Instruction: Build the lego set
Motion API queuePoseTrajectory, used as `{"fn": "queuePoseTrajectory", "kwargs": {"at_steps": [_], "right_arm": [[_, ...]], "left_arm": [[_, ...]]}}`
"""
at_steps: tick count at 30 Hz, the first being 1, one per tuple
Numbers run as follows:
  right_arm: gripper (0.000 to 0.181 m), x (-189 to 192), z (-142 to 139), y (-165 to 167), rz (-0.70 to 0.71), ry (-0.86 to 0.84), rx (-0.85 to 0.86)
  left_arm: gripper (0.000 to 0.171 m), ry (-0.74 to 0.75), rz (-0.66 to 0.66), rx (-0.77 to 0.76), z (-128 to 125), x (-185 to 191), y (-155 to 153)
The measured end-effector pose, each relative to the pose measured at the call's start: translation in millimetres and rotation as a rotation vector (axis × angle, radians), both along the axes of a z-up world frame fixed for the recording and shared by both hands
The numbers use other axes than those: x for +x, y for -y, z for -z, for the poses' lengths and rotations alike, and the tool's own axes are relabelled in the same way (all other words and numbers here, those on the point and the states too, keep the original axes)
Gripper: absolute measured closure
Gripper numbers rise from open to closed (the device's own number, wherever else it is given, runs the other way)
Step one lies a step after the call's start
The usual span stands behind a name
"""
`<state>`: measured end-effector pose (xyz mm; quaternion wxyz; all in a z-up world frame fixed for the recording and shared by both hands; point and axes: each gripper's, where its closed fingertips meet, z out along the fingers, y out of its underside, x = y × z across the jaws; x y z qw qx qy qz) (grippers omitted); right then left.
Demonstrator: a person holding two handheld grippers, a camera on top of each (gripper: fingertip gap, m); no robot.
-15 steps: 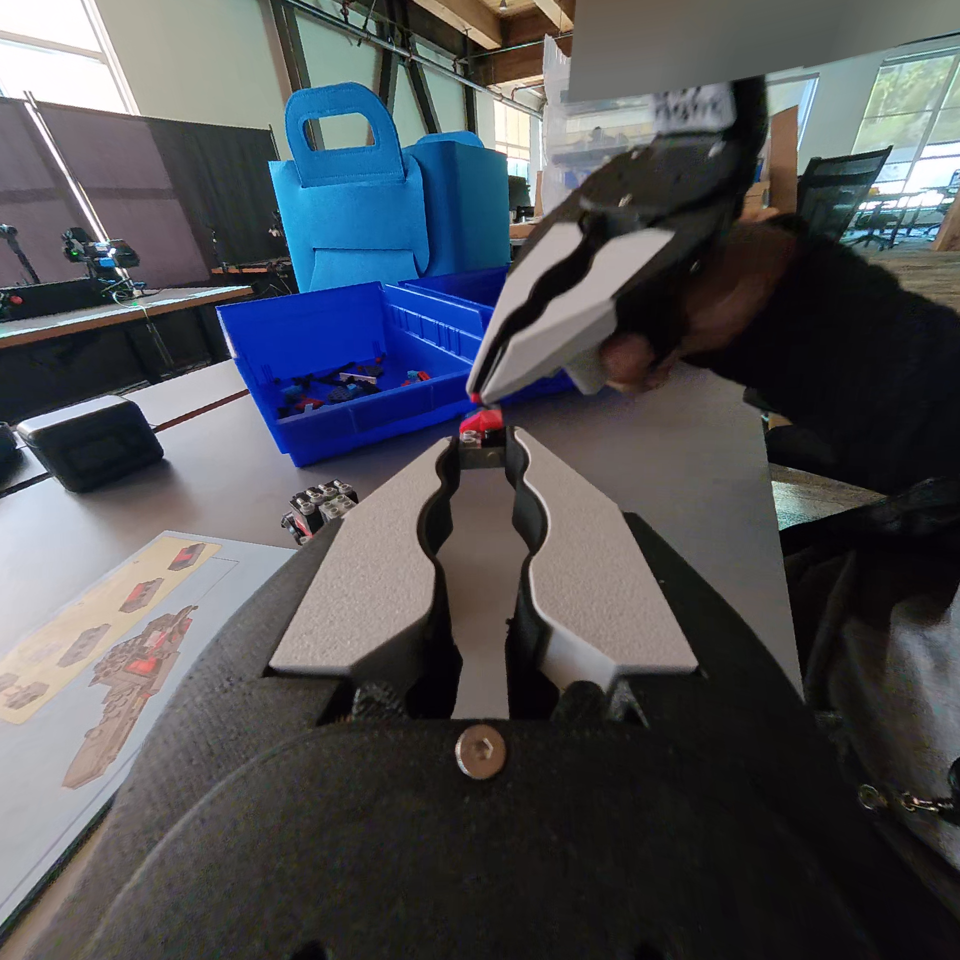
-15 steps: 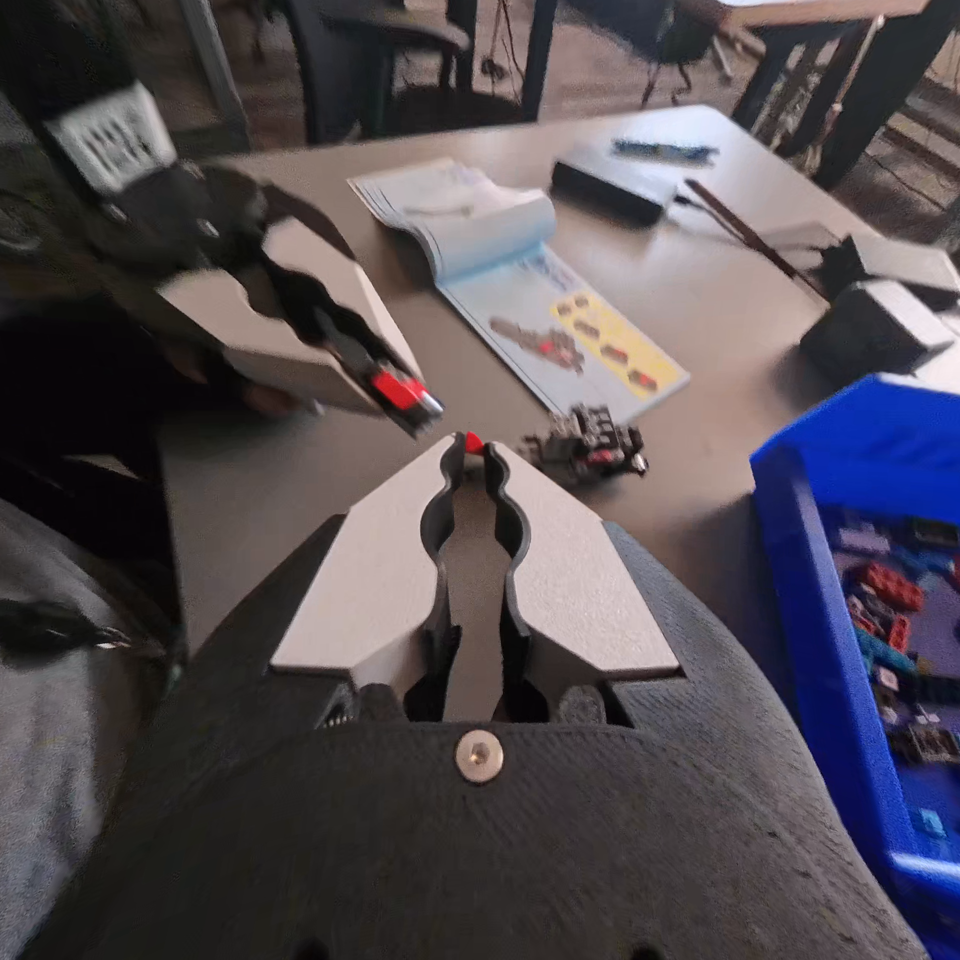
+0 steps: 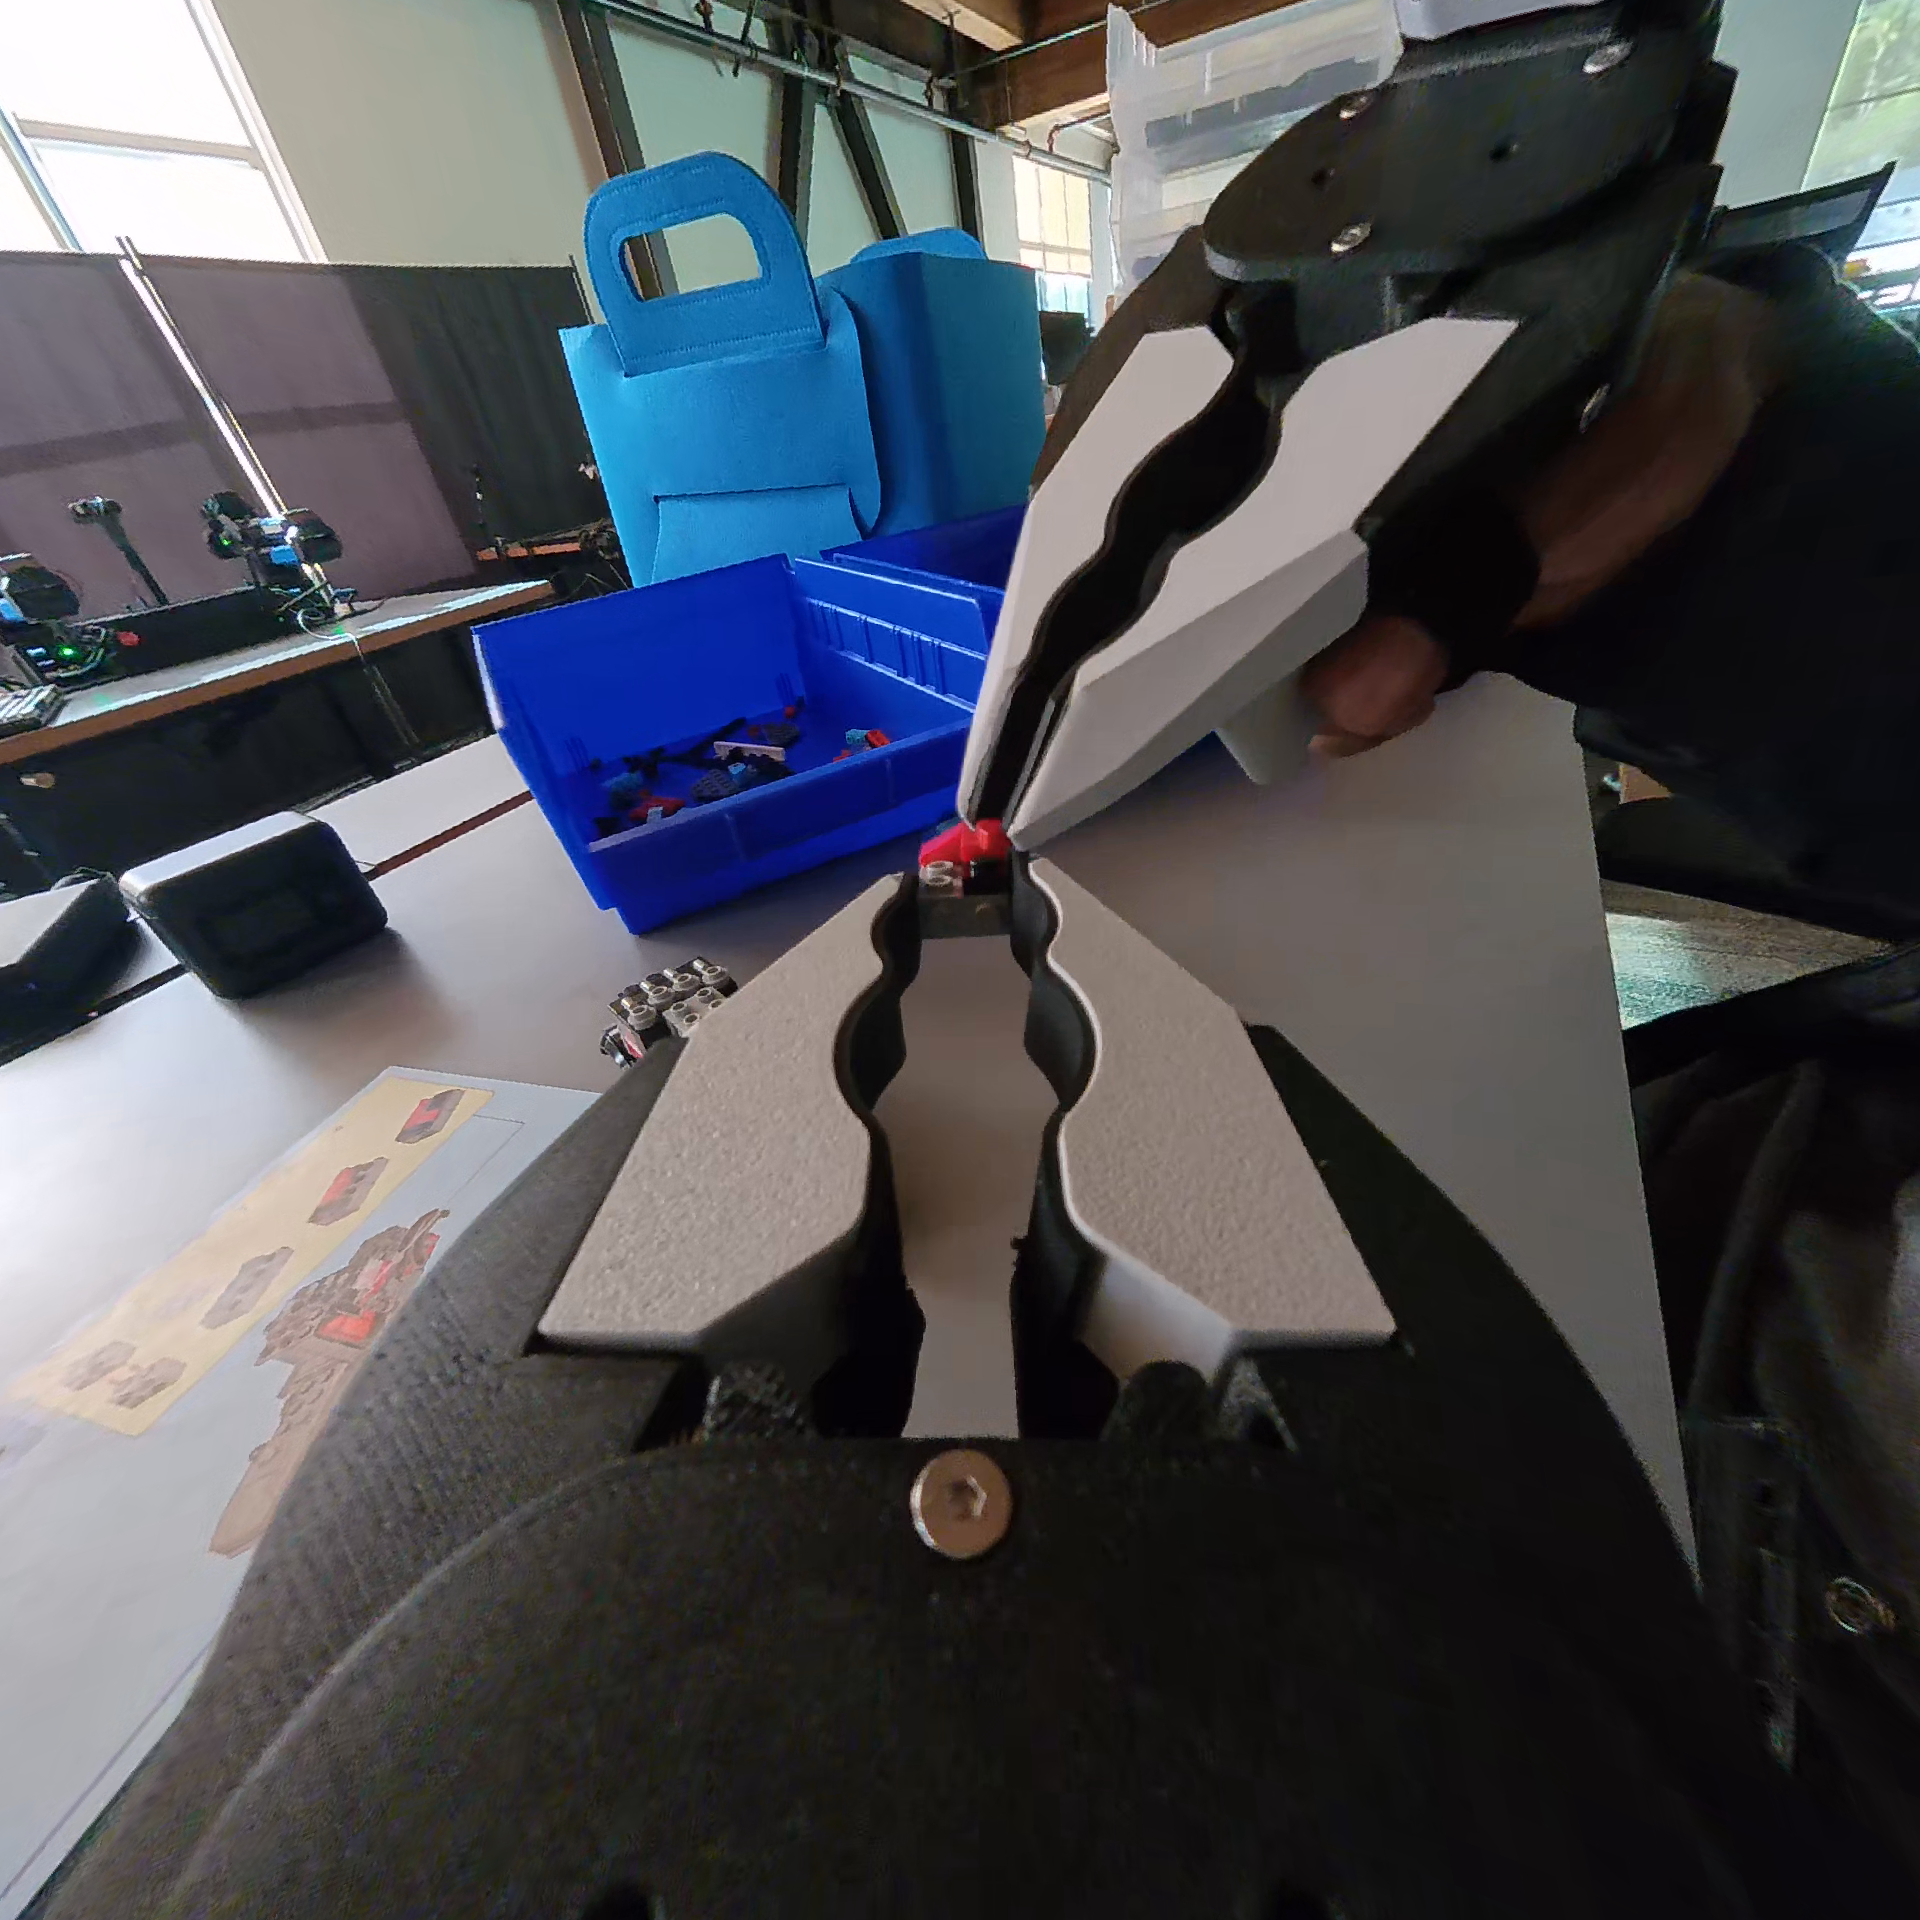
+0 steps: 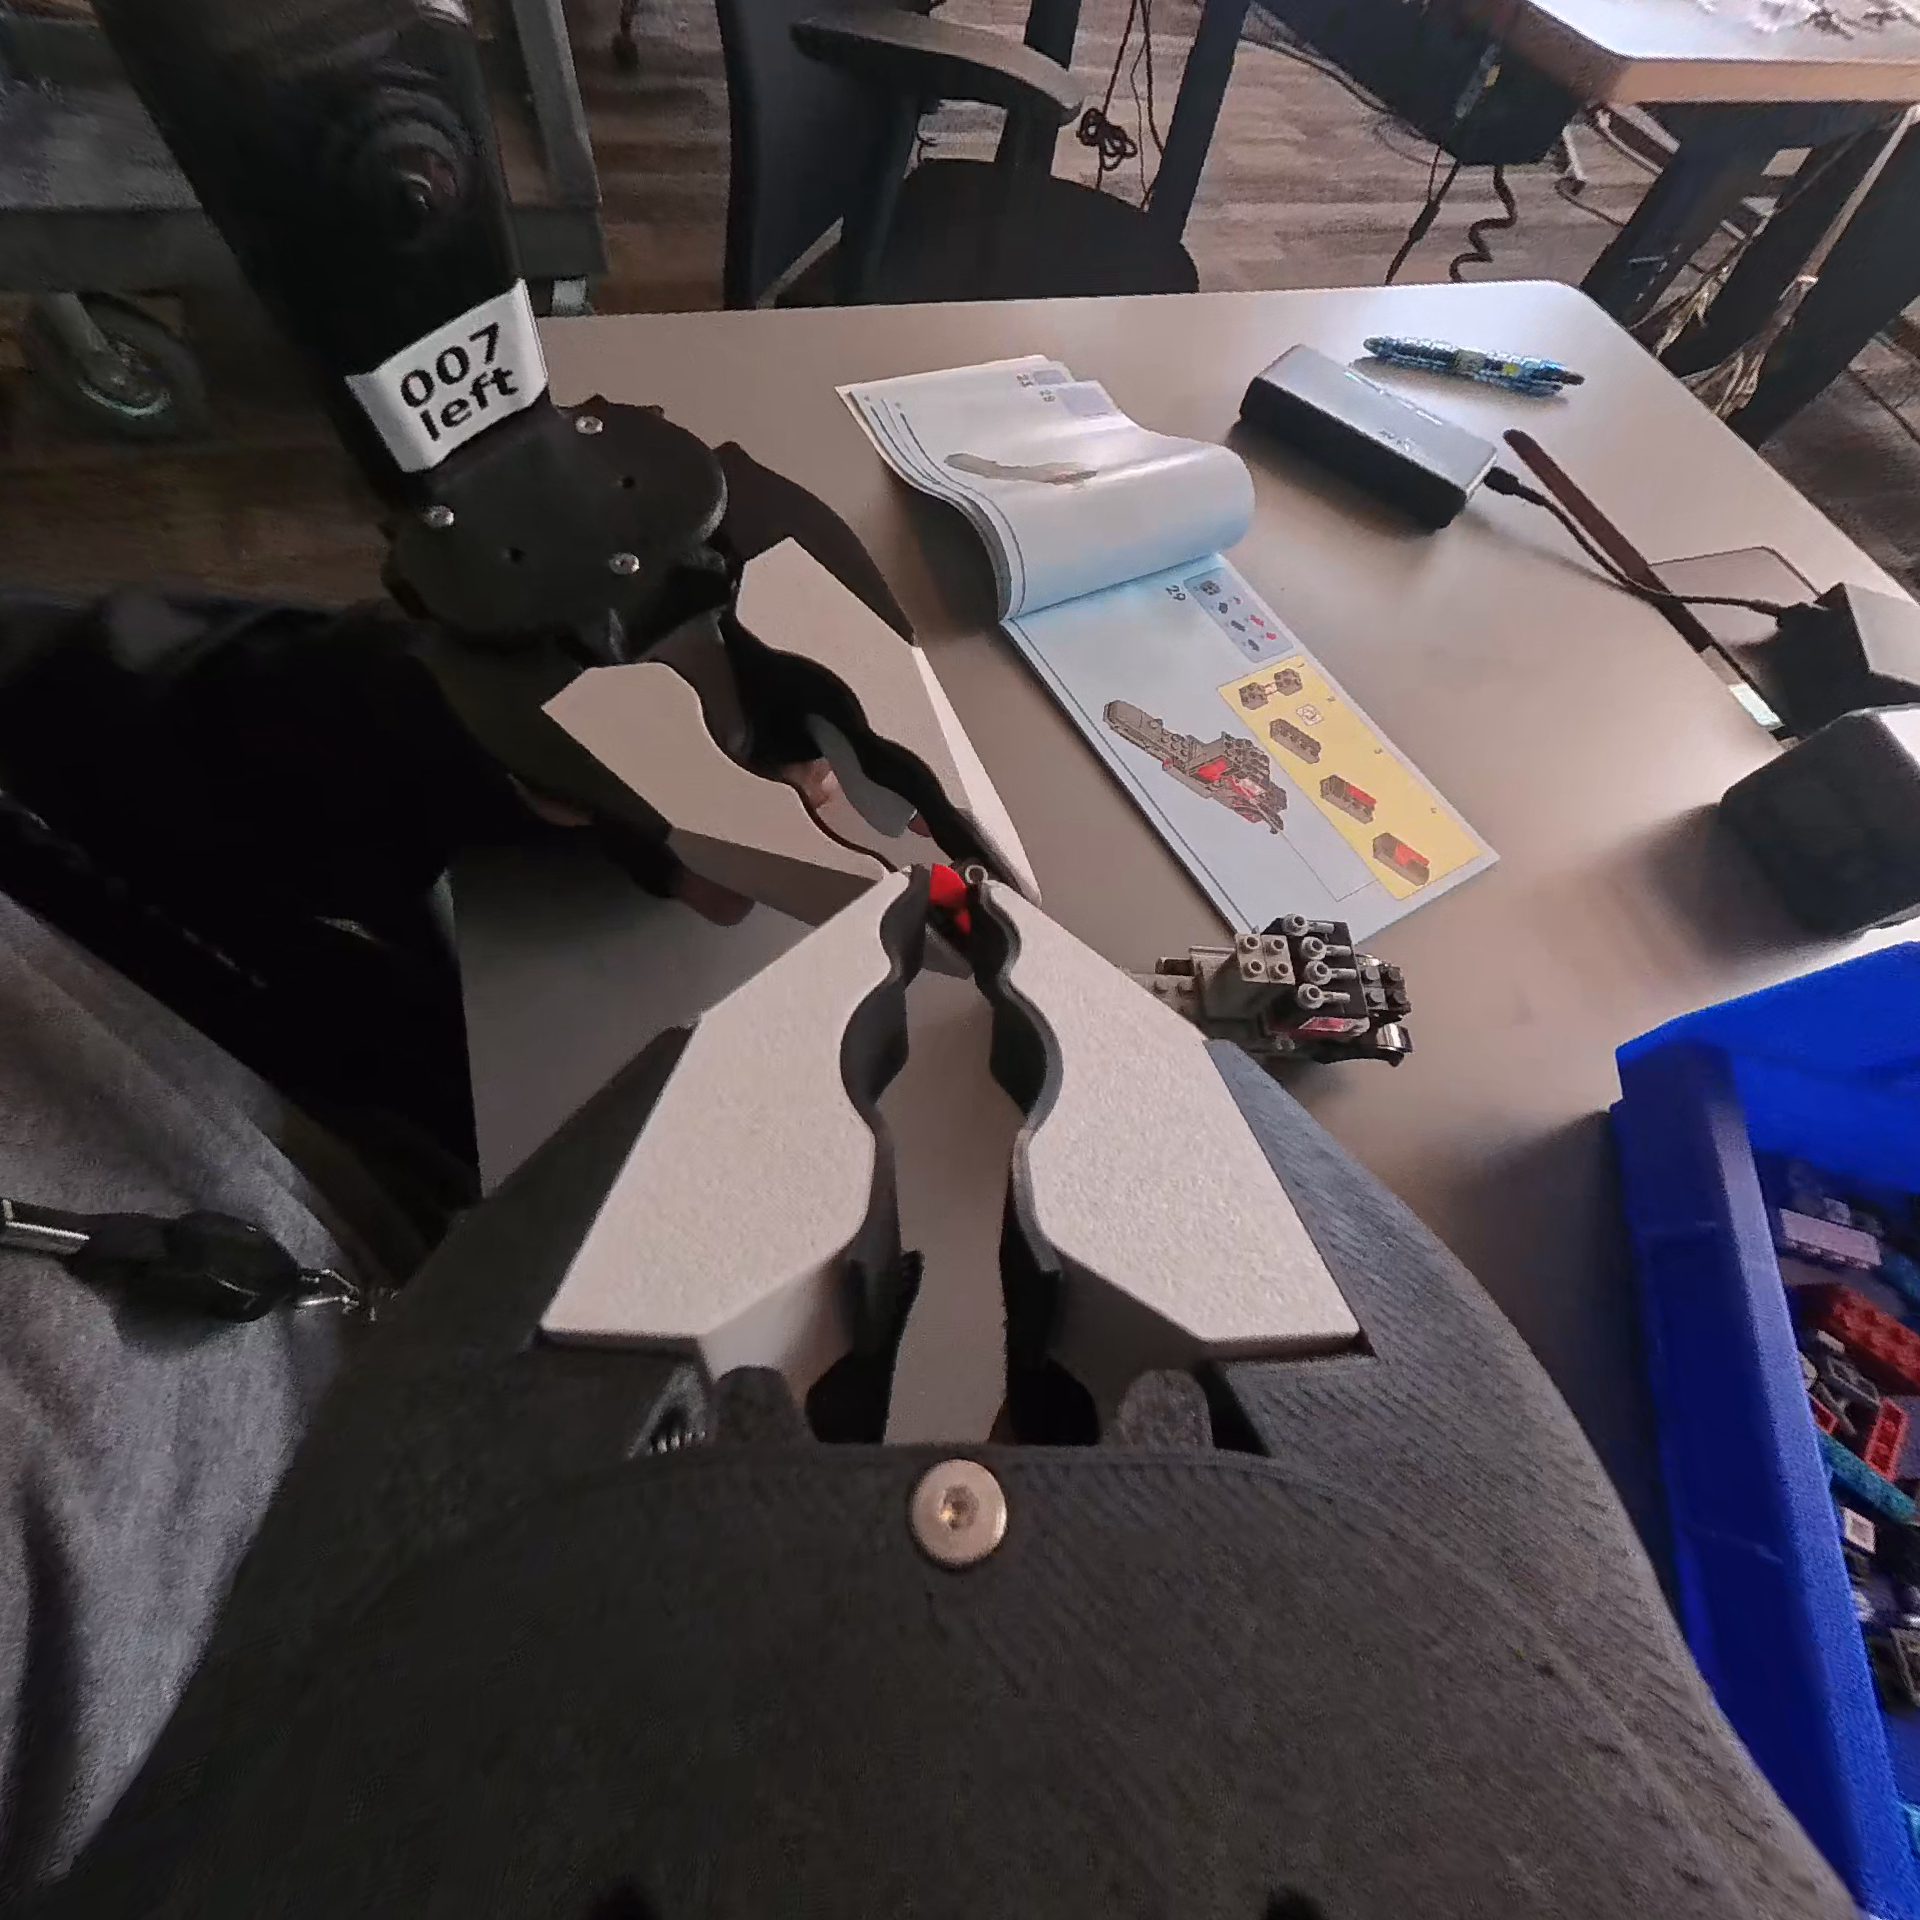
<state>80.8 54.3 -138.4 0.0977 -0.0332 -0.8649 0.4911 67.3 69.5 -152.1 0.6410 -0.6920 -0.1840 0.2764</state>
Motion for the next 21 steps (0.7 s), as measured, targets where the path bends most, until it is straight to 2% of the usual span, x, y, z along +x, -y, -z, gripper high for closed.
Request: {"fn": "queuePoseTrajectory", "kwargs": {"at_steps": [7,21], "right_arm": [[0.173,2,1,-1,-0.067,-0.043,0.013],[0.172,14,5,-11,-0.354,-0.035,0.061]], "left_arm": [[0.155,-0.003,0.012,-0.014,2,1,-2],[0.155,-0.015,0.100,-0.029,3,13,-11]]}}
